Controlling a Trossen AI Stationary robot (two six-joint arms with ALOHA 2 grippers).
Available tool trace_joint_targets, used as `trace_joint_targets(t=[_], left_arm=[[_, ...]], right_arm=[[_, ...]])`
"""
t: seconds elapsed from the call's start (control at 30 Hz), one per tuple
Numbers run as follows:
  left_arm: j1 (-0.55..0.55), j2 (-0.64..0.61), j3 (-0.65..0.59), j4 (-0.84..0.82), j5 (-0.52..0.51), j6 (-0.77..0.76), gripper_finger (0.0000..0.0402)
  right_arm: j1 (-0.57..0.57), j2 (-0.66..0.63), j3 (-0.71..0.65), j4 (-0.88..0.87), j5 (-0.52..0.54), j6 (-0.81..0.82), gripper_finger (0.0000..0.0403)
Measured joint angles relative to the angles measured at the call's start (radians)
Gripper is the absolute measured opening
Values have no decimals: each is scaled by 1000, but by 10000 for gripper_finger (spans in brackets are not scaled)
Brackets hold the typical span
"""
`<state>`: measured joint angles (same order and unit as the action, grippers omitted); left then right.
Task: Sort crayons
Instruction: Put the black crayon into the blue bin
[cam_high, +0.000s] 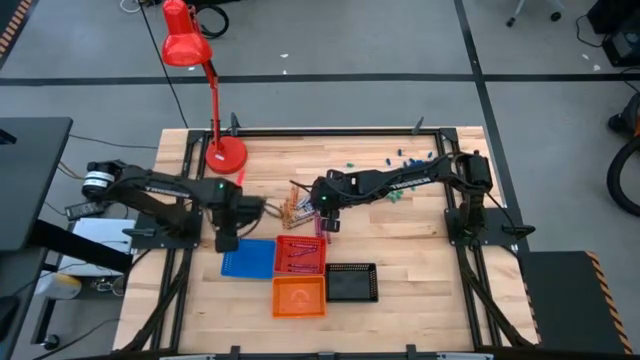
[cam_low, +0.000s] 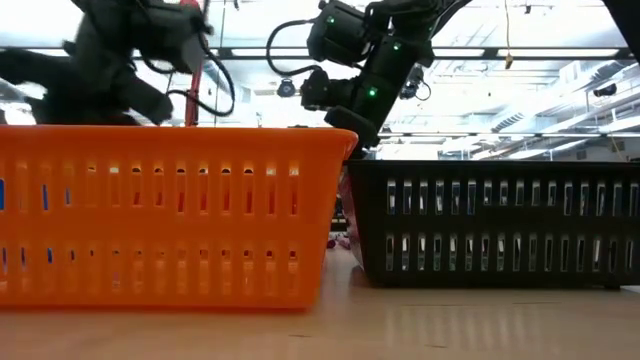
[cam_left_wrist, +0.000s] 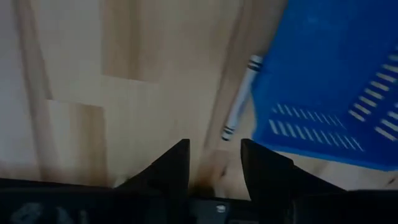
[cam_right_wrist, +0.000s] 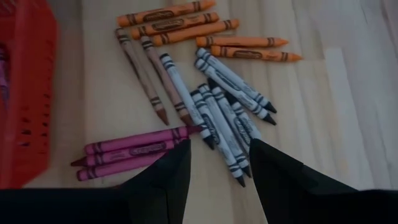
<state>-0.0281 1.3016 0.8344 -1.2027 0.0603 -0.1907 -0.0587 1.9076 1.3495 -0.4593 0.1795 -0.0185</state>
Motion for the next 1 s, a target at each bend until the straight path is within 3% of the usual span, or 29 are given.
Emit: trace_joint_targets(t=[0.23, 0.47, 0.83, 1.0], left_arm=[[-126, -82, -138, 38, -40, -155, 156], [-217, -85, -215, 168, -44, -240, 156], [-317, -85, -242, 234, -47, -345, 156], [-345, -85, -242, 234, -104, -351, 156]], right_arm=[[22, 0, 0, 8, 0, -1, 168], [23, 0, 0, 33, 1, 0, 168], [24, 0, 1, 35, 1, 0, 168], [29, 0, 1, 35, 1, 0, 168]])
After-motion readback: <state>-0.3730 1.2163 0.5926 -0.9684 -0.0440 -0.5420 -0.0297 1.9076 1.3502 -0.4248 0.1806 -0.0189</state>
